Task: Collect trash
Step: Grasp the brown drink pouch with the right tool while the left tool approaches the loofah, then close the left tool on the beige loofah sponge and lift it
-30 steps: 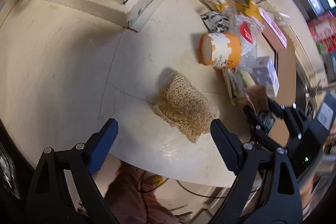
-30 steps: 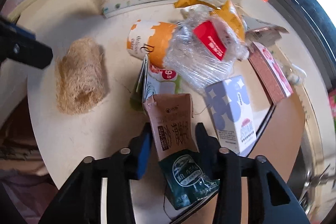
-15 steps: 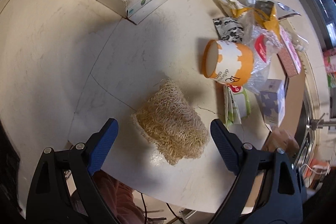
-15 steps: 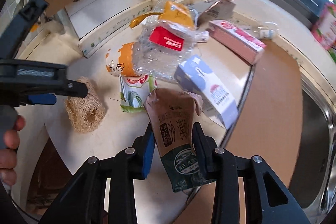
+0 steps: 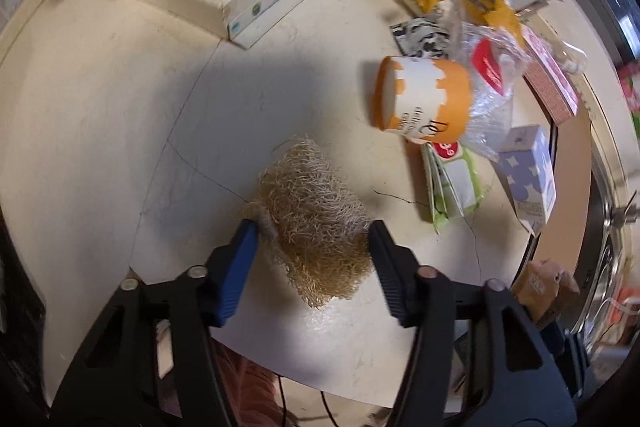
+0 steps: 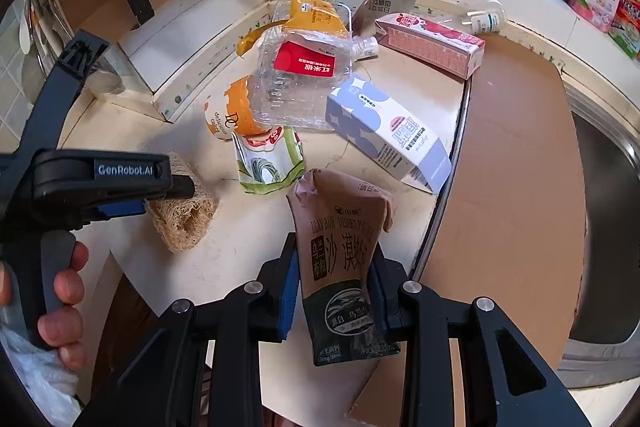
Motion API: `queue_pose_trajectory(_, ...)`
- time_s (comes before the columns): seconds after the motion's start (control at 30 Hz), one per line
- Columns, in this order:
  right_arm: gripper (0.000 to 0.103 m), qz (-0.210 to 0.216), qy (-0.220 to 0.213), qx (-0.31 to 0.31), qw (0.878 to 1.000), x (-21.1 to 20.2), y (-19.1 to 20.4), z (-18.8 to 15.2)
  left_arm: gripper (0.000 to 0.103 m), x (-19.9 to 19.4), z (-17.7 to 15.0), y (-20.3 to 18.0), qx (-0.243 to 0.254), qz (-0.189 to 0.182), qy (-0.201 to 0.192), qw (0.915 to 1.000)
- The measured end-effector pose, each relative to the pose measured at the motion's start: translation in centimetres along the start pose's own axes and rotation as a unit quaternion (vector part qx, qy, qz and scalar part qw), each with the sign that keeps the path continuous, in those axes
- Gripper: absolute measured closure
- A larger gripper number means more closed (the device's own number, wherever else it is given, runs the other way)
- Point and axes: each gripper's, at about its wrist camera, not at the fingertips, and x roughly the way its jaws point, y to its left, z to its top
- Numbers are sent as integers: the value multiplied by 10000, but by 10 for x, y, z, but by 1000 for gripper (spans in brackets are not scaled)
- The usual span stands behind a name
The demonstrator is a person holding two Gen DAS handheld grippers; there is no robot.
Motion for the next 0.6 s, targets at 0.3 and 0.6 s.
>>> queue_pose_trajectory(0.3,73,40,-84,41,9999,-9,2,-1,103,-24,-11,0,468,-81,-322,9984)
queue_pose_trajectory(0.6,73,99,-145,7,9998,-20,12,-9,103,-26,-11,22,358,-454,-195,9981)
